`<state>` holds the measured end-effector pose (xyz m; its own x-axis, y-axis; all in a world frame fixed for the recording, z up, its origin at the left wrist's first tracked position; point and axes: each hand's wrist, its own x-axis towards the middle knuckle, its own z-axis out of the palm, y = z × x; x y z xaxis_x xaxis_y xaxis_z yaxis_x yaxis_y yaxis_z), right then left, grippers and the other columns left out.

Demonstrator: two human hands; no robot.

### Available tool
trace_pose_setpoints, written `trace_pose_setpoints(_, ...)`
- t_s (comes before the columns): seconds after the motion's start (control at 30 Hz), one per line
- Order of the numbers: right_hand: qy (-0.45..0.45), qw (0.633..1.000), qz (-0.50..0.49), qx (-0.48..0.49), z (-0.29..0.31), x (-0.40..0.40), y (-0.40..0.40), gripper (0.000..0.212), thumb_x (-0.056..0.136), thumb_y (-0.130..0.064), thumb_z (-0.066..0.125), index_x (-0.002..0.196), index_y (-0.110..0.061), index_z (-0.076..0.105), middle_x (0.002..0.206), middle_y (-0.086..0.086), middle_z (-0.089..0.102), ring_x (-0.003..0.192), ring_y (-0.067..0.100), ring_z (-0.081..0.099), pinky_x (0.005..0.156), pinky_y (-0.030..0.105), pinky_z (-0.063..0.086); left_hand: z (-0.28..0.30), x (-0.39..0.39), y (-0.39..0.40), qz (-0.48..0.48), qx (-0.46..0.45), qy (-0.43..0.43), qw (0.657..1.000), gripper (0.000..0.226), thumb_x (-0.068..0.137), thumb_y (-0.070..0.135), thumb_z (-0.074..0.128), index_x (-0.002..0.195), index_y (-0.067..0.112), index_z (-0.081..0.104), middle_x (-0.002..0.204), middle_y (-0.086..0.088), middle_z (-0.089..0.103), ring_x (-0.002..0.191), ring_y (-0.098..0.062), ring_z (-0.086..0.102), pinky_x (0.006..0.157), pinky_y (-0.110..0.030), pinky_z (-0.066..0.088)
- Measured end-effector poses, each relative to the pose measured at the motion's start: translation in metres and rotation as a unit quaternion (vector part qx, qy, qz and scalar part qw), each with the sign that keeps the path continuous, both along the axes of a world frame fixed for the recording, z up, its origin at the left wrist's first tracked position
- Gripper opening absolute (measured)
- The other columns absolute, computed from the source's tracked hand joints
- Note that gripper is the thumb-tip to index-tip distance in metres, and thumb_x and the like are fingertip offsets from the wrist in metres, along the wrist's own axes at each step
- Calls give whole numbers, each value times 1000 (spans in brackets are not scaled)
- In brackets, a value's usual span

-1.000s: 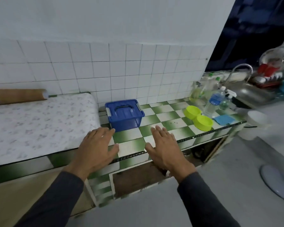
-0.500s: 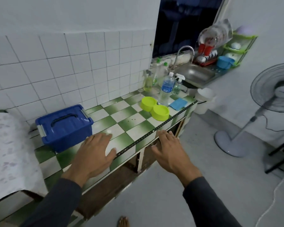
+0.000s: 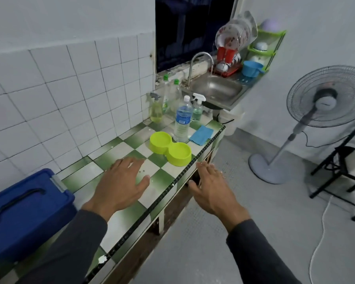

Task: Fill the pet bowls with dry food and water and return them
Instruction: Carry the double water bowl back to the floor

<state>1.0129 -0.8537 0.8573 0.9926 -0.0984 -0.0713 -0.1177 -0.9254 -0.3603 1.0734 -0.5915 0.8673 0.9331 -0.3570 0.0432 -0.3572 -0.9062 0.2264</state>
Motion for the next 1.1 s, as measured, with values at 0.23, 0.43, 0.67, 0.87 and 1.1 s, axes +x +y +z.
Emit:
trace_pose_setpoints(0.23,-8,1000,-2,7,-6,53,-18,72,97,-52,37,159,-19,22,167,7,22,153,27,19,125,50,18,-15,60,-30,-15,-12,6,1000,81,89,65,23,152,20,47,149,-3,51,134,-25,46,115,-40,37)
trace_pose_setpoints(0.43,1,1000,23,15,-15,114,-44,72,101,-50,41,161,-18,16,168,9,16,155,27,14,126,47,15,-36,112,-56,10,-31,17,999,60,102,54,43,152,22,47,150,-4,48,137,-25,44,113,-43,39)
trace_pose_setpoints(0.67,17,996,49,67,-30,183,-83,73,103,-42,46,161,-11,15,167,14,18,154,27,17,125,42,18,-58,171,-92,63,-51,34,996,61,102,55,48,151,19,49,150,-4,50,135,-28,45,112,-47,42)
trace_pose_setpoints(0.87,45,992,54,105,-57,230,-108,73,102,-38,48,160,-8,16,166,17,21,152,27,21,124,38,20,-83,203,-110,113,-68,60,989,65,101,58,49,151,16,49,147,-8,51,131,-31,48,109,-47,44)
trace_pose_setpoints(1.1,87,985,51,137,-93,267,-114,76,101,-39,49,161,-8,13,166,14,20,152,26,19,124,39,20,-116,231,-117,133,-75,94,984,70,99,58,51,152,12,47,148,-10,49,137,-31,43,111,-49,43)
